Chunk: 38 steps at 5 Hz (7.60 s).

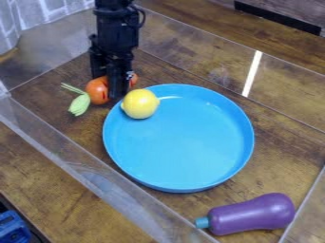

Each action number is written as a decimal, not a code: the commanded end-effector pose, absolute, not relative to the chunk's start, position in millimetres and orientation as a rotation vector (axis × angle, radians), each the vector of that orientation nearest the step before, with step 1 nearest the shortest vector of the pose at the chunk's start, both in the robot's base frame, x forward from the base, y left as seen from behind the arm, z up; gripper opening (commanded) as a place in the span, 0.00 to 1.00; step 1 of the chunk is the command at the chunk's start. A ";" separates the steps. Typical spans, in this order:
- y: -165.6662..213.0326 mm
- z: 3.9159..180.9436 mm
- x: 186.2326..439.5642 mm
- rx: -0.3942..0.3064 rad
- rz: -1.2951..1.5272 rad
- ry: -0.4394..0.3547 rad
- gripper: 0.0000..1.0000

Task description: Move the carrot to the right side

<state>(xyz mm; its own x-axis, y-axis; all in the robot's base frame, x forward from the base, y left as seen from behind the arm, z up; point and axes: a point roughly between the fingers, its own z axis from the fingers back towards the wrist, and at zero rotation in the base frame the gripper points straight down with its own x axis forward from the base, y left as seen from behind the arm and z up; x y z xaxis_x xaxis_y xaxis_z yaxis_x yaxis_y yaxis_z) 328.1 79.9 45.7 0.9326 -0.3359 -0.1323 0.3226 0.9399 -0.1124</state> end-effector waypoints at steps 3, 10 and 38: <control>49.1 100.9 345.6 -0.004 -0.438 0.042 0.00; 20.6 127.7 342.6 0.064 -0.540 0.100 0.00; -22.7 124.5 340.1 0.318 -0.898 0.121 0.00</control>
